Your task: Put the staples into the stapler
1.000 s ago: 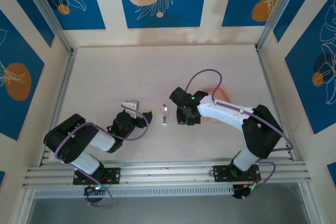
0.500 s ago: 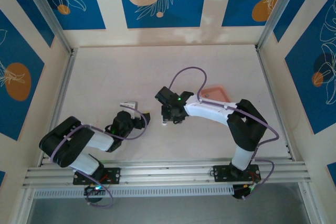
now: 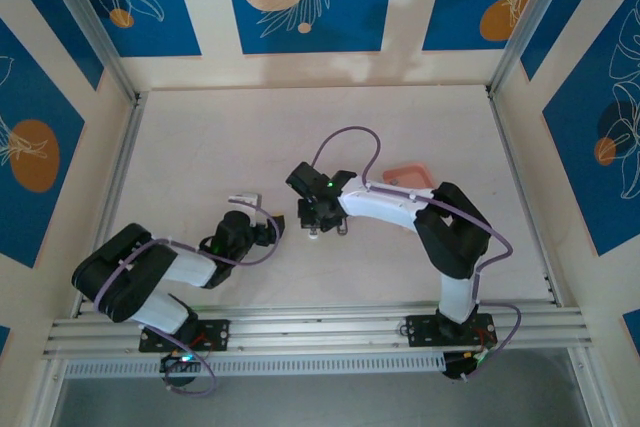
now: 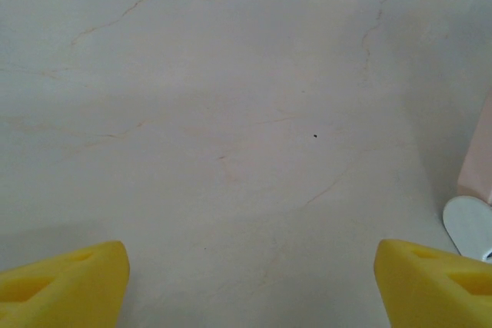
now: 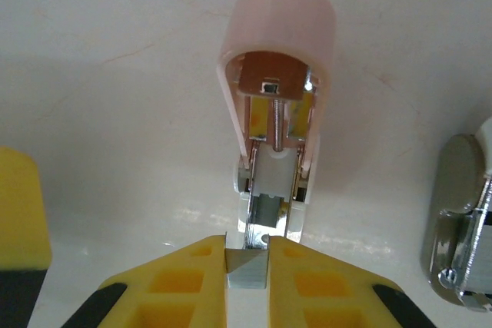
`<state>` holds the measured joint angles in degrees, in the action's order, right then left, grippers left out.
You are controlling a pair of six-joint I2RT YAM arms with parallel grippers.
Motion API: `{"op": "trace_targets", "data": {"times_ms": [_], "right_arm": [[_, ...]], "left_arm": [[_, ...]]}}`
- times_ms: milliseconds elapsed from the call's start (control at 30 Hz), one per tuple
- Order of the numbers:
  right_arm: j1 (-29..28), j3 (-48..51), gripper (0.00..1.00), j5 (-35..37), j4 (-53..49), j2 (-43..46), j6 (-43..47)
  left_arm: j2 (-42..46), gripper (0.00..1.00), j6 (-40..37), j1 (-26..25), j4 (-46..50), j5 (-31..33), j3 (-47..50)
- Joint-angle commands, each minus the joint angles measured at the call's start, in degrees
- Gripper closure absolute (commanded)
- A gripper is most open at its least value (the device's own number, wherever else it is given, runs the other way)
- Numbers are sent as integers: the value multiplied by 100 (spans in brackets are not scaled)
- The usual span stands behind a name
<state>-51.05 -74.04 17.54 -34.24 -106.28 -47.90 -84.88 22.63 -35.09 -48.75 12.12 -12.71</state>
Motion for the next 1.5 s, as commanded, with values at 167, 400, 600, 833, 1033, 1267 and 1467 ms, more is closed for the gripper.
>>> {"op": "trace_targets", "data": {"times_ms": [167, 400, 600, 833, 1033, 1267, 1467], "right_arm": [[-22, -193, 83, -38, -258, -120, -47], [-13, -191, 83, -40, -294, -199, -97], [-2, -201, 83, -91, -268, -244, -97], [9, -193, 84, -126, -282, -282, -125], [7, -273, 84, -57, -561, -347, -213], [7, -303, 83, -110, -566, -411, -203], [2, -331, 78, -100, -579, -400, -186]], "left_arm": [[147, 16, 30, 69, 129, 133, -109], [174, 16, 13, 72, 164, 150, -109], [177, 16, 5, 71, 173, 159, -108], [177, 16, -16, 73, 191, 168, -118], [174, 16, -31, 72, 197, 177, -124], [176, 16, -52, 64, 226, 177, -135], [182, 16, -51, 71, 226, 168, -139]]}}
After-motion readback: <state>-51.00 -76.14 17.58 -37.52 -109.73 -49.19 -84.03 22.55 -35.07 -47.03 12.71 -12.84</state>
